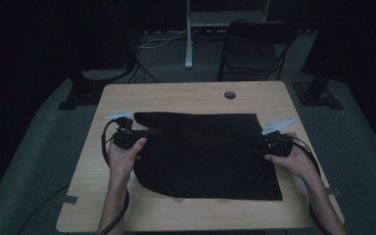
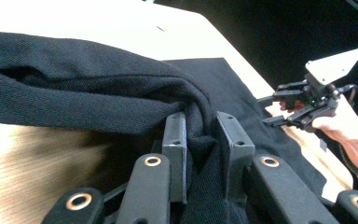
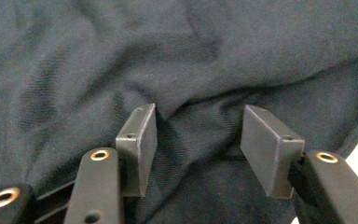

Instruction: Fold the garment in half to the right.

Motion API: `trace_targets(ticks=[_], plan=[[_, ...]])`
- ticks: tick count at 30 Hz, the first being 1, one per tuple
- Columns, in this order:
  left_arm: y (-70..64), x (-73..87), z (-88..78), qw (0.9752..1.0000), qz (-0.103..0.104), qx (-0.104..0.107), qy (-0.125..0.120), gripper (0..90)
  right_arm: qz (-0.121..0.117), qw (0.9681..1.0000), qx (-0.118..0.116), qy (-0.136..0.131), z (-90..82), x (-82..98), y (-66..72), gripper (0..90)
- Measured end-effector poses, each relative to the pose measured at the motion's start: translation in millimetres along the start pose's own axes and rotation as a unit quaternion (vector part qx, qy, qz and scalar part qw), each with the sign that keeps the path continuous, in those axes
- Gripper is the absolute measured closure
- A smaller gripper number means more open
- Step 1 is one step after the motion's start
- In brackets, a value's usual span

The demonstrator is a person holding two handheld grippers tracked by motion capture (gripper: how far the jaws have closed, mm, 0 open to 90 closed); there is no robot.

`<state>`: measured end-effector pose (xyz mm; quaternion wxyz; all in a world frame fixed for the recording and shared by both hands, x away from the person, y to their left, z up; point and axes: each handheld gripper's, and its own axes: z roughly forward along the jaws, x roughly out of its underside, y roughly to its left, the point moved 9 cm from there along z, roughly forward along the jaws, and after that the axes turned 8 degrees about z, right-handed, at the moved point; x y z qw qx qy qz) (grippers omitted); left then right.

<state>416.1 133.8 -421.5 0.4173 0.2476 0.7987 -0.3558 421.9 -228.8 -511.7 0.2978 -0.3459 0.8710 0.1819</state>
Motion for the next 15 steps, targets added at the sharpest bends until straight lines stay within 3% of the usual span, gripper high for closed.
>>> trace_targets(ticks=[6,15], plan=[[-4.0,-5.8,-5.4,1.0,0.005,0.003,-0.005,76.7,-0.002,0.9999,-0.005,-0.014,5.3,-3.4,9.2,45.0],[-20.9,-21.6,-9.4,0.9995,0.022,0.017,-0.016,76.7,-0.008,0.9996,-0.011,-0.025,18.3,-12.9,34.7,45.0]])
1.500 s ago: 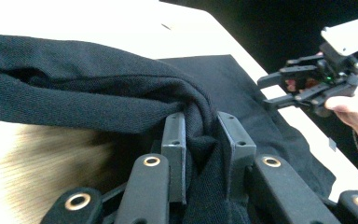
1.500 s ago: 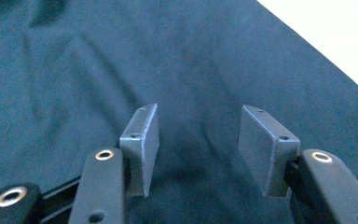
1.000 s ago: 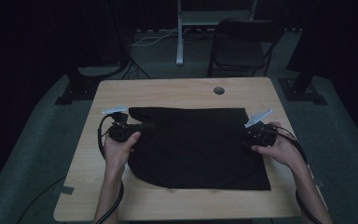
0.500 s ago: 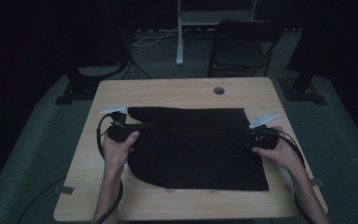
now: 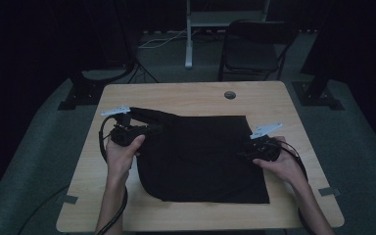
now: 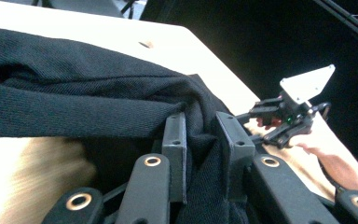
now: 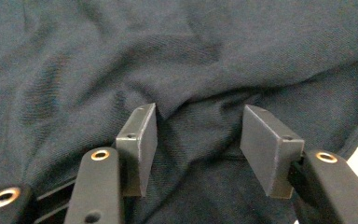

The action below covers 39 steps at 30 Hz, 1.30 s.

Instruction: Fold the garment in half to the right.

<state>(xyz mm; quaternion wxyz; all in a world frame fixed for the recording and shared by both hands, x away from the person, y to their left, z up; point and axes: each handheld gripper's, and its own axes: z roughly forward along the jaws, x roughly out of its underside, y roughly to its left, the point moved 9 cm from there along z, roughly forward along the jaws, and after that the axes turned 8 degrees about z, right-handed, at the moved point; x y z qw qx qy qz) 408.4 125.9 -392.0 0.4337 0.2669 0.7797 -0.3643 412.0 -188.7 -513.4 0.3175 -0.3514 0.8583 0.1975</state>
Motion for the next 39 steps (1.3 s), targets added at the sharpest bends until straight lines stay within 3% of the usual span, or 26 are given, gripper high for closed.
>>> trace_targets(ticks=[9,21,27,33,39], plan=[[-23.7,-16.6,14.2,0.9995,0.024,0.02,0.003,76.7,0.001,0.9999,0.006,-0.01,8.1,-5.4,13.6,45.0],[-69.3,-31.1,59.1,0.9962,0.056,0.062,0.023,76.6,0.005,0.9998,0.008,-0.015,11.8,-7.9,18.5,44.9],[-85.4,-26.6,93.0,0.9942,0.065,0.068,0.052,76.6,0.008,0.9998,0.008,-0.018,11.8,-7.6,18.7,44.8],[-93.7,-12.6,129.4,0.9903,0.08,0.065,0.093,76.5,0.009,0.9997,0.008,-0.021,11.9,-7.5,18.8,44.8],[-93.2,-1.0,148.3,0.9889,0.069,0.072,0.11,76.5,0.009,0.9997,0.008,-0.023,12.1,-7.5,19.1,44.8]])
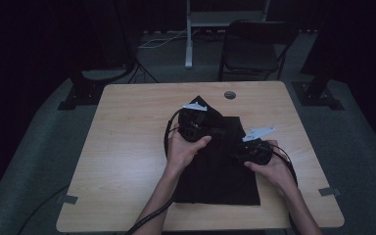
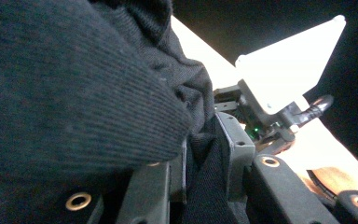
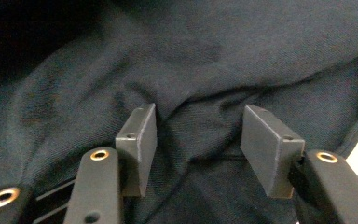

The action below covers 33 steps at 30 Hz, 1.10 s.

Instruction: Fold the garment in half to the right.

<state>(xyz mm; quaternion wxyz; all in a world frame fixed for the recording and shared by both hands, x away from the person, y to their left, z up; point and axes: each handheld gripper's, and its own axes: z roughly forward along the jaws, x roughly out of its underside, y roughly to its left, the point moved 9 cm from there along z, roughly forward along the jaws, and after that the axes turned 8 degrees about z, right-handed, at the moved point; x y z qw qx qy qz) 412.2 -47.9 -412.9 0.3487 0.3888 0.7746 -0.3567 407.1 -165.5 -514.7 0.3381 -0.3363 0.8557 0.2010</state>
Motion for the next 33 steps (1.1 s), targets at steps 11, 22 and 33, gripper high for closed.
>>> trace_targets(ticks=[11,22,33], plan=[[3.7,4.2,13.4,0.9999,-0.008,0.002,0.009,76.6,0.0,1.0,0.001,-0.001,0.4,-0.3,0.3,44.7],[5.5,9.7,35.2,0.9994,-0.013,0.003,0.033,76.5,0.0,1.0,0.0,-0.005,0.4,0.0,0.2,44.6],[13.0,18.7,63.2,0.9973,-0.021,-0.008,0.069,76.5,0.0,1.0,-0.001,-0.006,0.3,0.4,0.4,44.6]])
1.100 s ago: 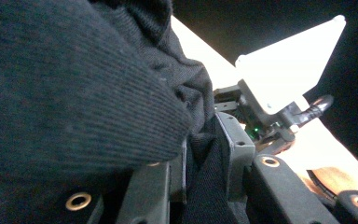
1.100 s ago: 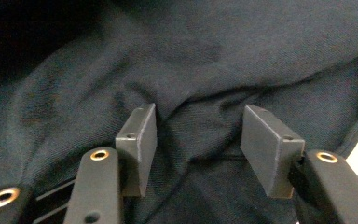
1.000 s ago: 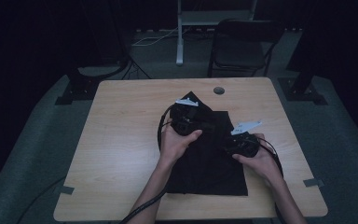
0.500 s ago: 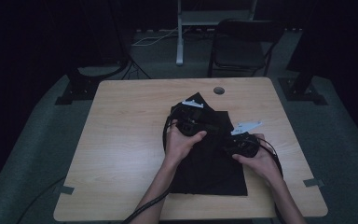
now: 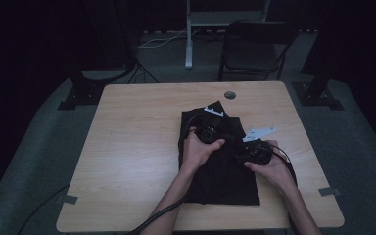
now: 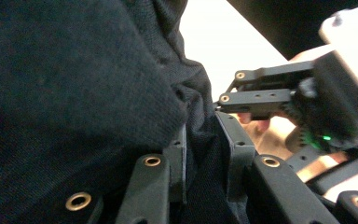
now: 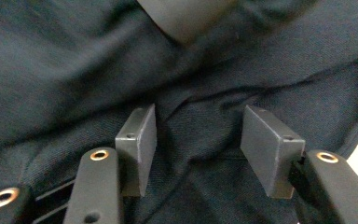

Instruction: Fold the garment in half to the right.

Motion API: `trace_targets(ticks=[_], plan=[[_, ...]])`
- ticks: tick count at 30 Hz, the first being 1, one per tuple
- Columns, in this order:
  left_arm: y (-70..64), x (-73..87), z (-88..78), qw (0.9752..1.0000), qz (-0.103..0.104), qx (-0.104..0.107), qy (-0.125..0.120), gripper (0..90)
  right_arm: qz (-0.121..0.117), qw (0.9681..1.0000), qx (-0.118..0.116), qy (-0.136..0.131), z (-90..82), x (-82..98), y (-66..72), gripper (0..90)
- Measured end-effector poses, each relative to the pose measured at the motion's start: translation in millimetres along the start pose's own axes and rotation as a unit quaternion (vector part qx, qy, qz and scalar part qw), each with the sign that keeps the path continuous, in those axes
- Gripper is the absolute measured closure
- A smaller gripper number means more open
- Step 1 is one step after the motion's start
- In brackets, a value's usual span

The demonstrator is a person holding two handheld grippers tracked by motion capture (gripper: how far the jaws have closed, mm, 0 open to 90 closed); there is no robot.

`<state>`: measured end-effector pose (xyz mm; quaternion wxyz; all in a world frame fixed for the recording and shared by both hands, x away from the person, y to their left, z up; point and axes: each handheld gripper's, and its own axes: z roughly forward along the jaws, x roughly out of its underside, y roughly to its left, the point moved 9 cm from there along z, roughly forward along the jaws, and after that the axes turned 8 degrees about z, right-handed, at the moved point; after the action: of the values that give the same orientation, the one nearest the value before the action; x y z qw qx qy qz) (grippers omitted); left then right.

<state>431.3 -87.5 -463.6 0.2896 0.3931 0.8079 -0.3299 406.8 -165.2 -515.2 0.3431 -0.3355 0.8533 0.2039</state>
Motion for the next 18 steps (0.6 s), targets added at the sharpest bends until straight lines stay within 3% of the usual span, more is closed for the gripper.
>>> trace_targets(ticks=[8,10,15,18], plan=[[8.5,9.0,20.5,0.9993,-0.007,-0.015,0.034,76.2,-0.007,1.0,0.004,-0.004,-0.6,0.6,0.7,43.9],[11.8,12.0,24.8,0.999,-0.008,-0.018,0.041,76.0,-0.012,0.9999,0.004,0.001,-2.7,1.5,0.2,38.2],[15.8,15.1,27.0,0.9992,-0.021,-0.004,0.034,75.2,-0.027,0.9995,-0.001,0.018,-13.2,10.0,-1.8,36.0],[16.4,15.9,26.8,0.9992,-0.024,-0.001,0.032,74.5,-0.023,0.9997,-0.001,0.011,-22.2,13.2,-5.6,36.0]])
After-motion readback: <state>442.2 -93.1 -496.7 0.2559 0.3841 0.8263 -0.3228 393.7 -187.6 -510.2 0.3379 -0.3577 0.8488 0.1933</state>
